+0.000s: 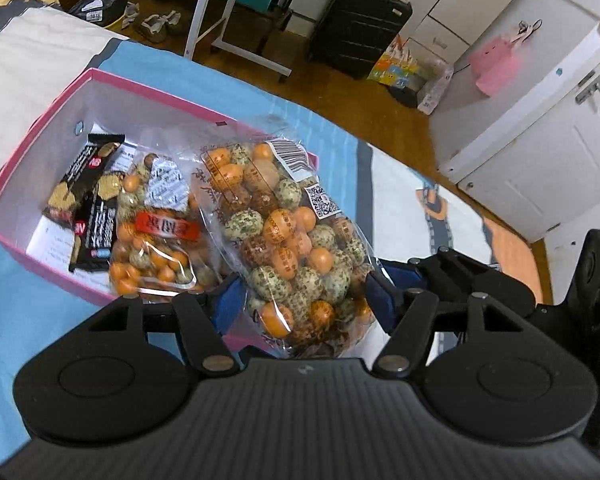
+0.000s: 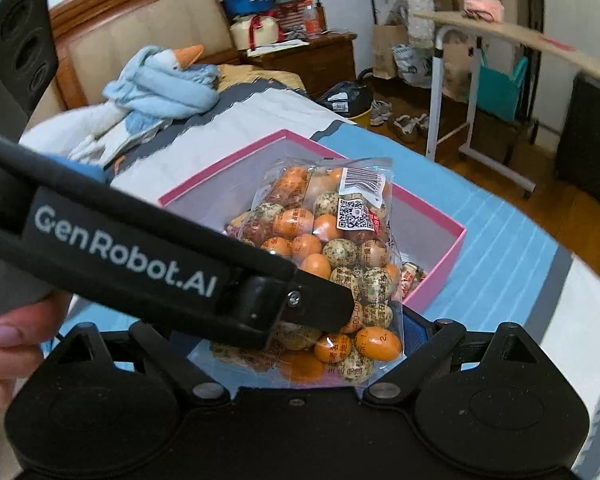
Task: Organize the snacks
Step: 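Lower the nut bag into the pink box and open both grippers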
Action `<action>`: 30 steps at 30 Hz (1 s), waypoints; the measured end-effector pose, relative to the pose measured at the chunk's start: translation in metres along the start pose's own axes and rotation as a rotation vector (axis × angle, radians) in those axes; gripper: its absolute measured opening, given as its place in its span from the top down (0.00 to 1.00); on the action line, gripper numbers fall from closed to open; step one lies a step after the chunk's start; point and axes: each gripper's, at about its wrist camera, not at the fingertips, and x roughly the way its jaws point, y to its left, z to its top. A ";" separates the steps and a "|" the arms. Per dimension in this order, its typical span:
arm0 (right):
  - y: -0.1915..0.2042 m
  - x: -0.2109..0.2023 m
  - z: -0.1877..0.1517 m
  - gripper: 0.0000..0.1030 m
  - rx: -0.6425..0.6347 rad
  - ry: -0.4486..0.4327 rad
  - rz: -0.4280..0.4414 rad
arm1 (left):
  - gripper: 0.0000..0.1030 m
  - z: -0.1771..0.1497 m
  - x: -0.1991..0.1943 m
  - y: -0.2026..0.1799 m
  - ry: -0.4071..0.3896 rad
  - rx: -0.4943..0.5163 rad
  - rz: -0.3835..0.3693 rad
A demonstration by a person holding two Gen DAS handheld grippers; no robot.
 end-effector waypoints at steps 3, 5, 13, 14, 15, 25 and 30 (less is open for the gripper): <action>-0.007 0.013 0.002 0.06 0.036 -0.011 0.021 | 0.38 0.005 0.008 0.001 -0.017 0.034 0.033; -0.012 0.020 0.004 0.06 0.055 -0.008 0.031 | 0.38 0.006 0.015 0.005 -0.032 0.041 0.036; -0.015 0.055 -0.001 0.05 0.121 -0.056 -0.003 | 0.36 0.017 0.045 0.025 0.009 -0.019 0.093; -0.015 0.058 -0.002 0.05 0.125 -0.060 0.000 | 0.38 0.017 0.047 0.028 0.009 -0.022 0.098; -0.015 0.061 -0.001 0.05 0.121 -0.054 0.000 | 0.38 0.017 0.047 0.030 0.009 -0.022 0.108; 0.010 0.029 -0.009 0.04 -0.241 -0.047 -0.120 | 0.37 0.002 -0.004 0.019 -0.190 0.089 0.211; -0.004 -0.025 -0.023 0.04 -0.266 -0.080 -0.141 | 0.37 -0.013 -0.018 0.000 -0.199 0.141 0.188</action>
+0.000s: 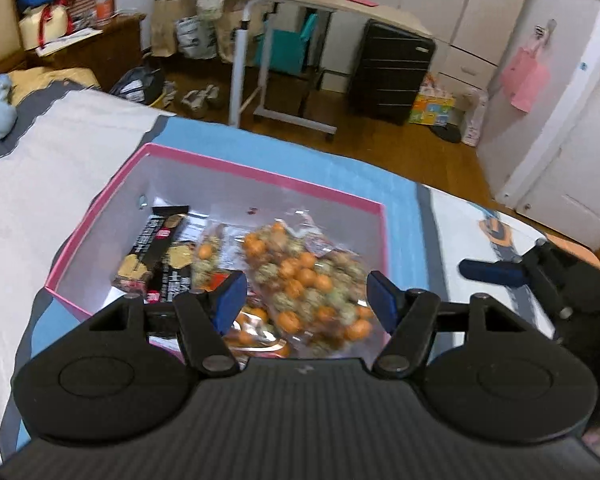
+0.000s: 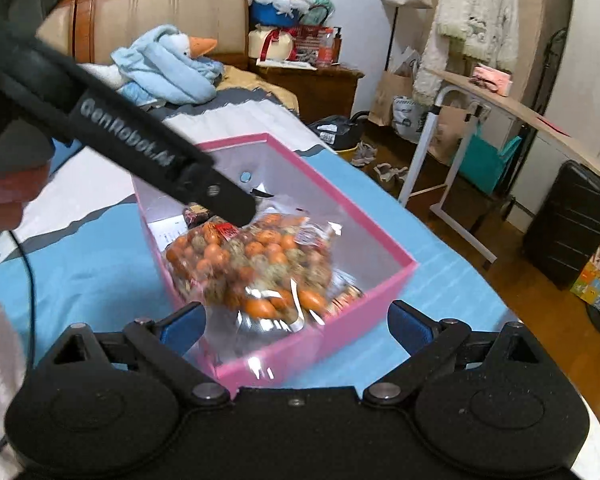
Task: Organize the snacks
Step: 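Lower the nut bag into the pink box and open both grippers, then move both grippers to the black NB cracker pack on the bed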
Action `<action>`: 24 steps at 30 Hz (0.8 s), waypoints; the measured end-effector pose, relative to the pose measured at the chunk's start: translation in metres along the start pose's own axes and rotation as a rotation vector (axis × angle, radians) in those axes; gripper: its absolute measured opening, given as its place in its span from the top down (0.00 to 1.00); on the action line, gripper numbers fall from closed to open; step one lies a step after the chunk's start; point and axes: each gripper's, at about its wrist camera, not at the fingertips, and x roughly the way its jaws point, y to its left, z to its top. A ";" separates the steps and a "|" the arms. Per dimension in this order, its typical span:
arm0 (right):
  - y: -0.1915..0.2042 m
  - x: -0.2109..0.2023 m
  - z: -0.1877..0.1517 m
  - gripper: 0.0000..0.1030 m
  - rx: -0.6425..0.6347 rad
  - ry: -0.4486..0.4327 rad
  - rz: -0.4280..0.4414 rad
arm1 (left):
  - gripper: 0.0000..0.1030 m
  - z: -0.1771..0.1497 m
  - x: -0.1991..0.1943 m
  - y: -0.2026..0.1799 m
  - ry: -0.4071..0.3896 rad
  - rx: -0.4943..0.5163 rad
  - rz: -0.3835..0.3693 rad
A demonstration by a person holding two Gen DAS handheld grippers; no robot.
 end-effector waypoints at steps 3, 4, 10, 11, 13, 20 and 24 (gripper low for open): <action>-0.023 -0.034 -0.005 0.04 0.050 -0.001 0.001 | 0.37 0.000 -0.013 -0.018 -0.007 0.018 -0.036; -0.032 -0.043 -0.006 0.04 0.074 0.001 -0.001 | 0.37 0.000 -0.016 -0.022 -0.006 0.024 -0.045; -0.088 -0.104 -0.024 0.04 0.276 0.055 -0.001 | 0.37 0.001 -0.031 -0.067 0.023 0.086 -0.116; -0.096 -0.111 -0.029 0.04 0.300 0.063 -0.005 | 0.37 0.000 -0.031 -0.075 0.037 0.094 -0.132; -0.111 -0.125 -0.042 0.04 0.340 0.080 -0.025 | 0.37 0.000 -0.030 -0.092 0.065 0.106 -0.168; -0.153 -0.157 -0.090 0.04 0.429 0.190 -0.187 | 0.37 -0.003 -0.017 -0.163 0.130 0.183 -0.259; -0.177 -0.162 -0.118 0.04 0.440 0.208 -0.248 | 0.37 -0.008 0.002 -0.204 0.150 0.211 -0.313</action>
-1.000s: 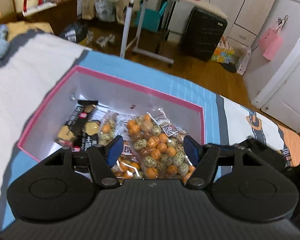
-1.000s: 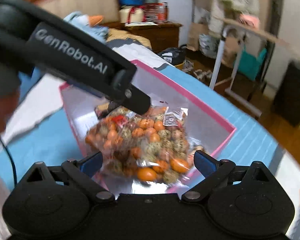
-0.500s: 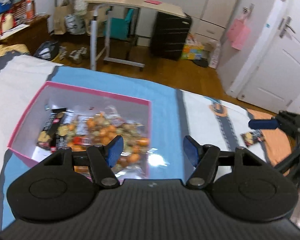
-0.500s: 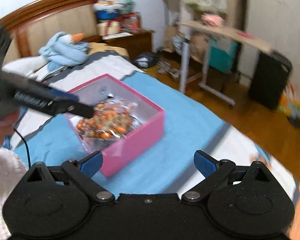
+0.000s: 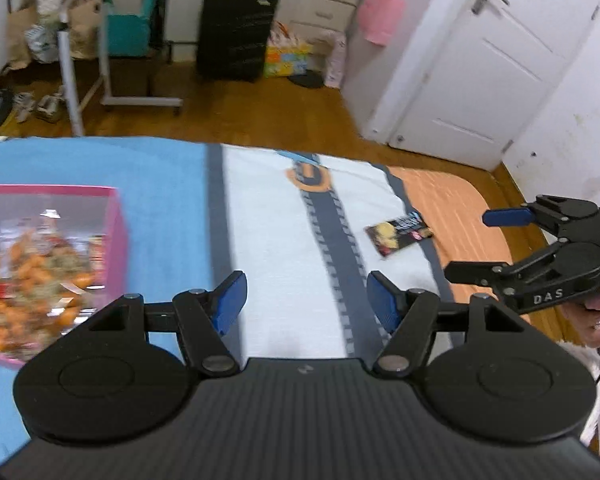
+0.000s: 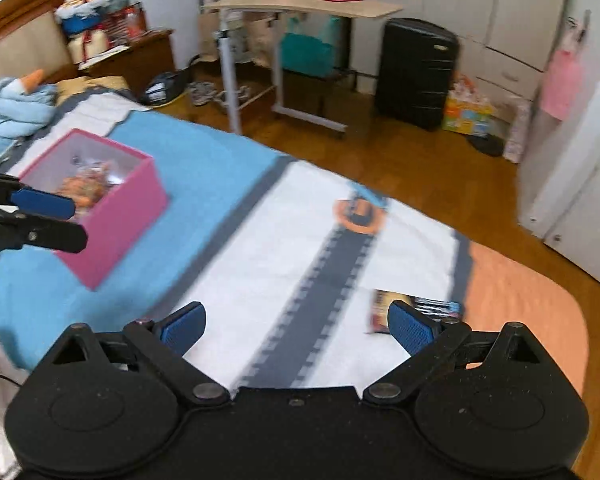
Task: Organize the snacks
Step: 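Move both grippers to the black NB cracker pack on the bed, then grasp the cracker pack with the left gripper while the right gripper grips its other end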
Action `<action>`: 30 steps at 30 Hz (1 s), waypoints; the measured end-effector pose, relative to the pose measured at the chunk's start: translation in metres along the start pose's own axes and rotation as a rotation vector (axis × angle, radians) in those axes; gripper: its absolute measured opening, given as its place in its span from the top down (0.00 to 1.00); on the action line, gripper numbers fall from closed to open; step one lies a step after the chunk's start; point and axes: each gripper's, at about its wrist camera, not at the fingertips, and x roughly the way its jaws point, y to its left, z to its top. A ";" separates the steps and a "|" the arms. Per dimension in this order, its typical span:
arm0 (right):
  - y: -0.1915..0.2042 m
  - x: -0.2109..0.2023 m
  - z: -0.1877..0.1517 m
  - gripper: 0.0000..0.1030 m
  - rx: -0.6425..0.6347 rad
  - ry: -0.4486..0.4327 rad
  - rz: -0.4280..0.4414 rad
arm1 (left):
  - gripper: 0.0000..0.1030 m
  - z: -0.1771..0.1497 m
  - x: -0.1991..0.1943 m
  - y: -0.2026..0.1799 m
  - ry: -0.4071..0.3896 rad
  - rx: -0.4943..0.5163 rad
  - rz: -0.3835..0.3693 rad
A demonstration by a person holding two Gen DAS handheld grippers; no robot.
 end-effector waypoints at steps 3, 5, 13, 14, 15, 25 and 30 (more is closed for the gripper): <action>-0.031 0.007 -0.012 0.04 0.046 -0.020 0.040 | 0.37 0.003 0.030 -0.017 0.032 0.006 -0.033; -0.050 0.013 -0.017 0.04 0.074 -0.033 0.049 | 0.37 0.004 0.054 -0.025 0.053 -0.003 -0.063; -0.127 0.059 -0.040 0.27 0.135 -0.020 0.037 | 0.39 0.004 0.150 -0.052 0.108 -0.084 -0.138; -0.133 0.066 -0.043 0.29 0.135 -0.018 0.037 | 0.39 0.003 0.160 -0.056 0.104 -0.078 -0.137; -0.139 0.072 -0.047 0.29 0.135 -0.018 0.037 | 0.39 0.002 0.170 -0.061 0.100 -0.069 -0.137; -0.158 0.127 -0.071 0.14 -0.043 0.024 -0.021 | 0.45 0.000 0.261 -0.072 0.165 -0.137 -0.144; -0.158 0.145 -0.074 0.13 -0.166 0.035 -0.060 | 0.50 0.003 0.281 -0.072 0.141 -0.161 -0.165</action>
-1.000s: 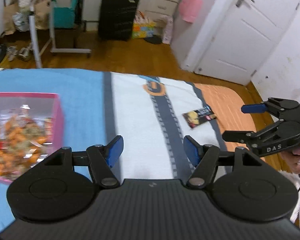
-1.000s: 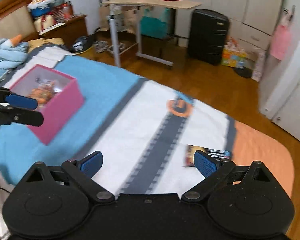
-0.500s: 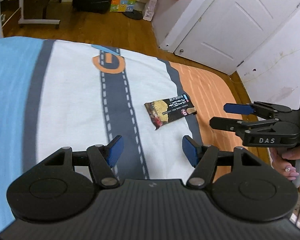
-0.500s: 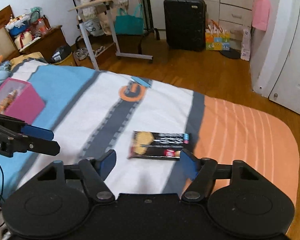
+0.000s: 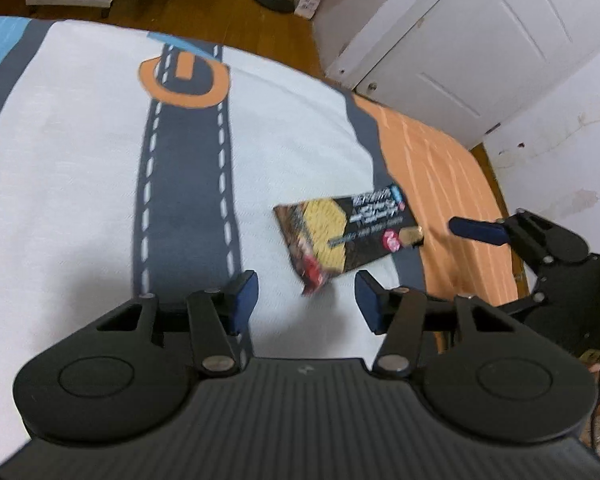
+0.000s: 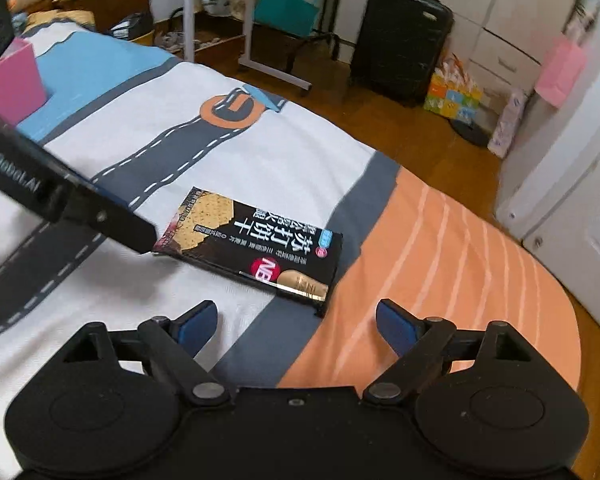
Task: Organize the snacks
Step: 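Grasp the cracker pack with the left gripper while the right gripper grips its other end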
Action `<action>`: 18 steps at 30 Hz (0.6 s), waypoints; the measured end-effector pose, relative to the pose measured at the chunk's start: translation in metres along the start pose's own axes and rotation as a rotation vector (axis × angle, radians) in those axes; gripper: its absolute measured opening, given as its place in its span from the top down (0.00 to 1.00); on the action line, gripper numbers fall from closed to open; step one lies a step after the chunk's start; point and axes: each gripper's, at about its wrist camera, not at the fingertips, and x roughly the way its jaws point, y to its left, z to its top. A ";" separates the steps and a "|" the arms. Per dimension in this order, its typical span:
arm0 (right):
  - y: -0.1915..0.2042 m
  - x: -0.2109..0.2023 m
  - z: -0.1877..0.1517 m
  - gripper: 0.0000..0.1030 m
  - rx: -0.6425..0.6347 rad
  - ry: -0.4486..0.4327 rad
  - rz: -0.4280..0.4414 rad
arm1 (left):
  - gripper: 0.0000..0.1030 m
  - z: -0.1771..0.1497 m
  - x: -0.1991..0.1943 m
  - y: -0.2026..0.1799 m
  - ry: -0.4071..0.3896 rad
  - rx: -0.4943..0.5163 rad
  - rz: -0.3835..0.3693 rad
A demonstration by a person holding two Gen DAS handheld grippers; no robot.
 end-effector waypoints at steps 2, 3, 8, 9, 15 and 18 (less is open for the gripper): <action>-0.001 0.008 0.001 0.13 -0.022 -0.018 0.027 | 0.51 0.003 0.005 -0.002 -0.024 0.014 -0.013; -0.001 0.012 0.001 0.13 -0.034 -0.024 0.041 | 0.54 0.005 0.009 -0.003 -0.030 0.021 -0.018; -0.007 0.032 0.000 0.05 0.039 -0.082 0.090 | 0.63 0.007 0.029 -0.001 -0.011 -0.009 -0.024; -0.009 0.037 -0.002 0.00 0.066 -0.086 0.084 | 0.63 0.006 0.030 -0.002 -0.012 -0.003 -0.021; -0.004 0.033 -0.009 0.10 0.102 -0.141 0.074 | 0.63 0.005 0.028 -0.008 -0.014 0.025 -0.018; 0.003 0.027 -0.006 0.18 0.057 -0.135 0.061 | 0.63 0.004 0.027 -0.011 -0.016 0.041 -0.031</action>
